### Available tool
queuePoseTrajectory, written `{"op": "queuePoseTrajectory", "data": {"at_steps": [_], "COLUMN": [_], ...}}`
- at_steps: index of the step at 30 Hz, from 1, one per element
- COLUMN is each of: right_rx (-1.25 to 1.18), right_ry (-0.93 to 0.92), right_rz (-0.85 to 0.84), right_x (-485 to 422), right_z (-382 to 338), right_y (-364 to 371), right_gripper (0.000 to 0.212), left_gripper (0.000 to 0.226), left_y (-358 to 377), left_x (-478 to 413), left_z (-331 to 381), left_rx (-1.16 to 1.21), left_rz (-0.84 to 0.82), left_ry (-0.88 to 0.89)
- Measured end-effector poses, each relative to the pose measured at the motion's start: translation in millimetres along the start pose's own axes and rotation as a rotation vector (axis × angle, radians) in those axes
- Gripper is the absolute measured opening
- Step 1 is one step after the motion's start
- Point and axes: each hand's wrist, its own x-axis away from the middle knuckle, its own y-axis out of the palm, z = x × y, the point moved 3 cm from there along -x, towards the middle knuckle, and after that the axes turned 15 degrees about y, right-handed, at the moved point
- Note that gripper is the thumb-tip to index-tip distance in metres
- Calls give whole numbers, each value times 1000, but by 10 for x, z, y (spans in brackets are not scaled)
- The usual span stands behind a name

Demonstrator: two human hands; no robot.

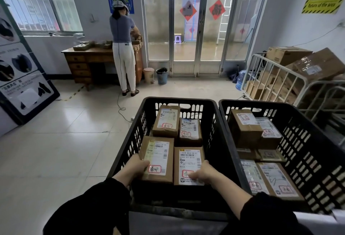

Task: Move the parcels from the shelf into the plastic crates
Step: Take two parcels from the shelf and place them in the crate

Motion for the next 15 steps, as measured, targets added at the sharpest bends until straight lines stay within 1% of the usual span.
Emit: {"op": "queuePoseTrajectory", "data": {"at_steps": [2, 4, 5, 7, 8, 9, 10, 11, 13, 15], "right_rx": [2, 10, 62, 298, 417, 510, 576, 636, 729, 789], "right_ry": [-2, -17, -58, -219, -337, -457, -549, -603, -620, -587], "right_rz": [7, 19, 72, 281, 386, 448, 460, 439, 374, 319], "right_x": [-10, 22, 42, 117, 170, 217, 251, 259, 228, 177], "right_z": [9, 18, 15, -29, -69, -107, -141, -162, -176, -175], "right_y": [8, 6, -6, -36, -23, 15, 68, 123, 205, 246], "right_gripper": [71, 76, 83, 94, 94, 91, 85, 78, 68, 61], "left_gripper": [30, 34, 37, 53, 61, 65, 65, 62, 57, 55], "left_y": [2, 10, 13, 52, 95, 149, 207, 263, 330, 342], "left_x": [-7, 20, 32, 56, 71, 86, 101, 106, 94, 66], "left_z": [-10, 10, 32, 81, 123, 167, 206, 231, 248, 236], "left_rx": [-20, -92, -189, -434, -558, -678, -780, -851, -919, -933], "left_rz": [-6, -8, -2, 2, -13, -40, -79, -125, -214, -278], "left_ry": [5, 45, 91, 235, 323, 413, 486, 532, 549, 519]}}
